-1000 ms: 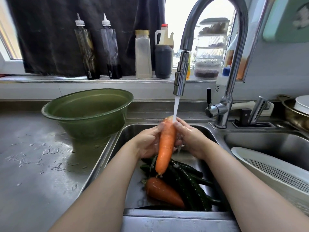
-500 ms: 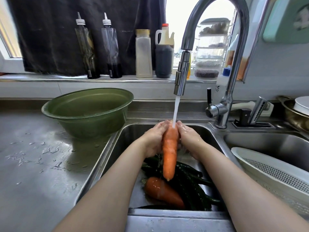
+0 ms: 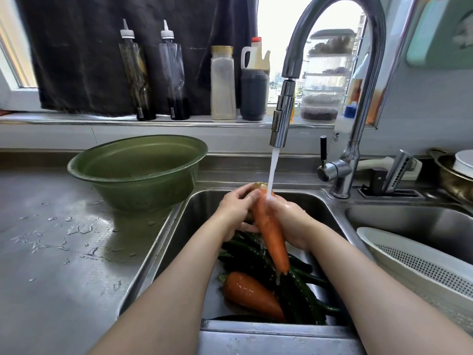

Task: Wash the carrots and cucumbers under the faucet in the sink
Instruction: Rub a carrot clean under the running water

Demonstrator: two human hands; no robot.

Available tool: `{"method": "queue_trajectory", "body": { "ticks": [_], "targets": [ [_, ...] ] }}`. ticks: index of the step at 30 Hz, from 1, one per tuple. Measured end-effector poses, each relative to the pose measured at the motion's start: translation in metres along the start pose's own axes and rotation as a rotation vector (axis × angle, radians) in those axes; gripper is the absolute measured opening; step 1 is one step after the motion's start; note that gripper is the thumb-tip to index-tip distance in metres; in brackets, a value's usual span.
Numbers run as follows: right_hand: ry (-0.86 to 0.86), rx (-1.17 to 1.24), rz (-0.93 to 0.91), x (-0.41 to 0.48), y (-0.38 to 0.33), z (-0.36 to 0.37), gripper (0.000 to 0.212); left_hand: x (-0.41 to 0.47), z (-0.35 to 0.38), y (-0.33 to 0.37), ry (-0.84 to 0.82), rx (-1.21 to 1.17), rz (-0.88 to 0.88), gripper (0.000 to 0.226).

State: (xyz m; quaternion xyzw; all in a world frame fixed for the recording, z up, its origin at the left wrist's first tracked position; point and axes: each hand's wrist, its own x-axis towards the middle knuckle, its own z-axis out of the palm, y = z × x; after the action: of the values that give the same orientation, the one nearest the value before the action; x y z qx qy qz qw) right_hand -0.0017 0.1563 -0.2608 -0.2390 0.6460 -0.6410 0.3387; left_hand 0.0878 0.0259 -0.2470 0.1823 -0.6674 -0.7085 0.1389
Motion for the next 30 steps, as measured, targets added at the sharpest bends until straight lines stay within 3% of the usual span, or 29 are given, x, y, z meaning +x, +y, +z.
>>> {"method": "queue_trajectory", "body": {
  "ticks": [3,5,9,12,13,16,20,24,27,30],
  "targets": [
    [0.041,-0.029,0.014,-0.002,-0.004,-0.003,0.036,0.002,-0.009,0.001,0.024,0.248,0.104,0.037],
    [0.015,-0.018,0.042,-0.005,-0.006,-0.004,0.041,0.006,-0.013,-0.001,0.028,0.266,0.121,0.037],
    [-0.185,0.135,0.047,-0.008,-0.01,-0.003,0.029,0.012,-0.015,-0.007,0.062,0.191,0.083,0.031],
    [-0.278,0.157,0.035,-0.006,-0.006,-0.009,0.055,0.014,-0.017,-0.009,0.052,0.111,0.077,0.023],
    [-0.262,0.13,0.023,-0.005,-0.007,-0.008,0.054,0.014,-0.016,-0.008,0.055,0.083,0.083,0.023],
    [-0.12,0.005,0.002,-0.01,-0.012,0.003,0.026,0.015,-0.015,-0.008,0.055,0.081,0.096,0.033],
    [0.066,-0.108,0.048,-0.007,-0.012,0.015,0.044,0.014,-0.011,-0.011,0.015,0.114,0.128,0.062],
    [-0.137,0.106,0.032,-0.008,-0.011,0.005,0.027,0.014,-0.01,-0.01,0.068,0.063,0.135,0.055],
    [-0.254,0.25,0.001,-0.004,-0.007,-0.004,0.039,0.015,-0.012,-0.01,0.071,-0.004,0.12,0.056],
    [-0.187,0.079,-0.003,-0.004,-0.008,-0.002,0.034,0.014,-0.008,-0.009,0.082,0.001,0.166,0.058]
  ]
}}
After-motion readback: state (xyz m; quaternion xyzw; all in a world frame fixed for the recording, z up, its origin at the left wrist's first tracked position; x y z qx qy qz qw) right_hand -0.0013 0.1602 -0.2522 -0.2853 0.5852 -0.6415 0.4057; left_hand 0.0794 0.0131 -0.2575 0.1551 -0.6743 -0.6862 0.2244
